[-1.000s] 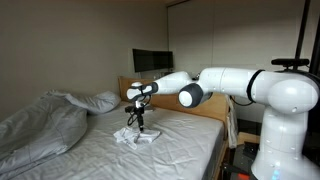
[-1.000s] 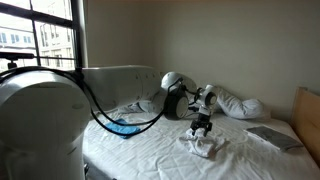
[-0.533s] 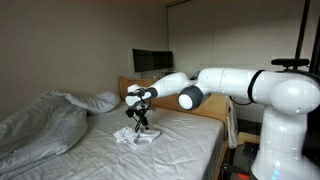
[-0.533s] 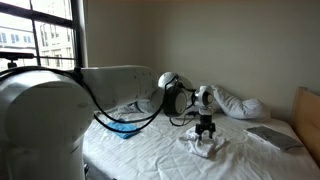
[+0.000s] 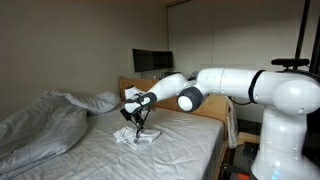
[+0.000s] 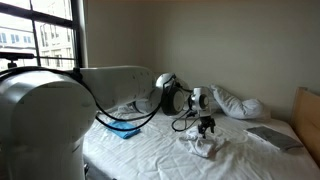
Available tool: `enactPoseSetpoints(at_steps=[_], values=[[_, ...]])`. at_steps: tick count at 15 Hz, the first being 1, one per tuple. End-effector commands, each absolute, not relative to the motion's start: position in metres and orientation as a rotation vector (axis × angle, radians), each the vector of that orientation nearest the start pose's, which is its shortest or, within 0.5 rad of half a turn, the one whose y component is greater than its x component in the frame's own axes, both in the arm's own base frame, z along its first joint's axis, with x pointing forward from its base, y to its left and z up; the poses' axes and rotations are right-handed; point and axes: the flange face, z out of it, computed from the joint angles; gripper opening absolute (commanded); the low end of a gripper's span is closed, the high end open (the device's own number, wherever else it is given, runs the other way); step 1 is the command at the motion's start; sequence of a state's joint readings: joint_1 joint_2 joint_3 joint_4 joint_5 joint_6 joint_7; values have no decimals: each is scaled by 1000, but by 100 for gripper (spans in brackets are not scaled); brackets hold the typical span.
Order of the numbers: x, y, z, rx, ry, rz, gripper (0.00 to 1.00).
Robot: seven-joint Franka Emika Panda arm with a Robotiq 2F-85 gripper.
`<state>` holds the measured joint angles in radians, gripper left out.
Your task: Fold the white cloth
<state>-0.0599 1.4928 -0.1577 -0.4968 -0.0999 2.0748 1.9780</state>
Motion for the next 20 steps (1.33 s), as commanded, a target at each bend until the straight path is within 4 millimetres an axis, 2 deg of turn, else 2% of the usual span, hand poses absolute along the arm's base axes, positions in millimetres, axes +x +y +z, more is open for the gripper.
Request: enactPoseSetpoints(at_steps=[1,3,7,10,15,17,20], values=[[806,-107,95,-1744,2501,-451,100],[807,-108,92,-1727,2444,-419,100],[806,-108,93,-1703,2389,-246,100],[807,-109,105,-1694,2392,-147,100],[804,-121,131,-1750,2388,-39,100],[805,-124,129,-1813,2273,-12,100],[796,-124,106,-1898,2141,126,100]])
